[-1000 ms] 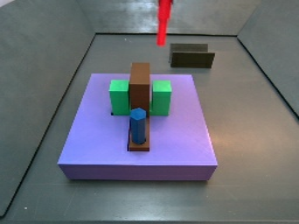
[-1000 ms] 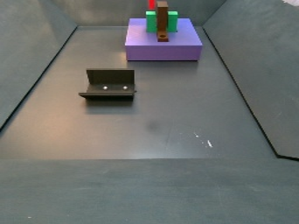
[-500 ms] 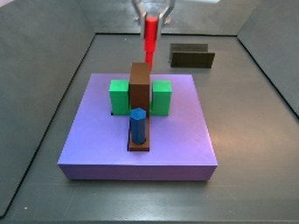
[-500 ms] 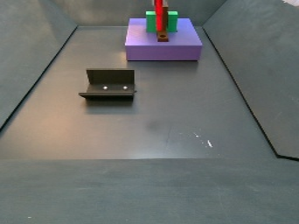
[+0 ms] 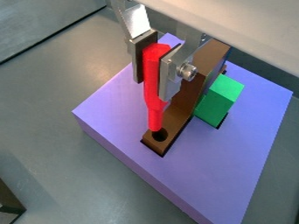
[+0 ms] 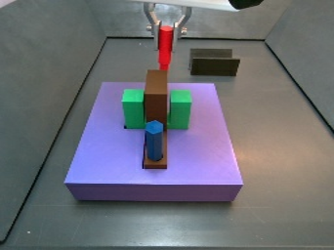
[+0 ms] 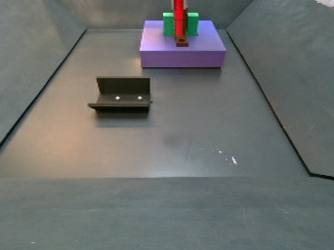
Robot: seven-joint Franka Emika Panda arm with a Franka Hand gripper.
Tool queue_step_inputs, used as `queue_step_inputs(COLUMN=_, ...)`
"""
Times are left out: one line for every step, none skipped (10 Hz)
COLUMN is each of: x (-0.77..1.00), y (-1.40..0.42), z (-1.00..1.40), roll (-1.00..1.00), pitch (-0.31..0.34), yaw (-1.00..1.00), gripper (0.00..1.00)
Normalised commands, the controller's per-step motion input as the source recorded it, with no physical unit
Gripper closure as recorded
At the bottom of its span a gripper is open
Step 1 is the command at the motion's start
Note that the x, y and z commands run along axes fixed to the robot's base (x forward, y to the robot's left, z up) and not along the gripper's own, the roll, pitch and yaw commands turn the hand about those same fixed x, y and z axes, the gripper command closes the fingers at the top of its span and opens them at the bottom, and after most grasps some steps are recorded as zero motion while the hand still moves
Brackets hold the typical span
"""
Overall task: Pick up the red object. Move up. Move to above the board. Insert the red object.
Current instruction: Insert the red object.
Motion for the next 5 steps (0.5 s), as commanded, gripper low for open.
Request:
queue_step_inputs(x=-0.05, y=-0.02, z=-0.13, roll=0.0, pitch=-0.019, yaw=0.0, gripper=1.0)
queue_step_inputs(x=-0.03, y=-0.03, z=-0.11, roll=0.0, pitch=-0.03, yaw=0.0, gripper=1.0)
queue_step_inputs(x=-0.03, y=0.0, z=-0.14, roll=0.0, pitch=-0.039, yaw=0.0, gripper=1.0)
queue_step_inputs(x=-0.04, y=0.0, z=-0.14, roll=0.0, pitch=-0.043, yaw=0.0, gripper=1.0)
queue_step_inputs(x=-0.04, y=-0.01, z=-0.15, roll=0.0, pitch=-0.051, yaw=0.0, gripper=1.0)
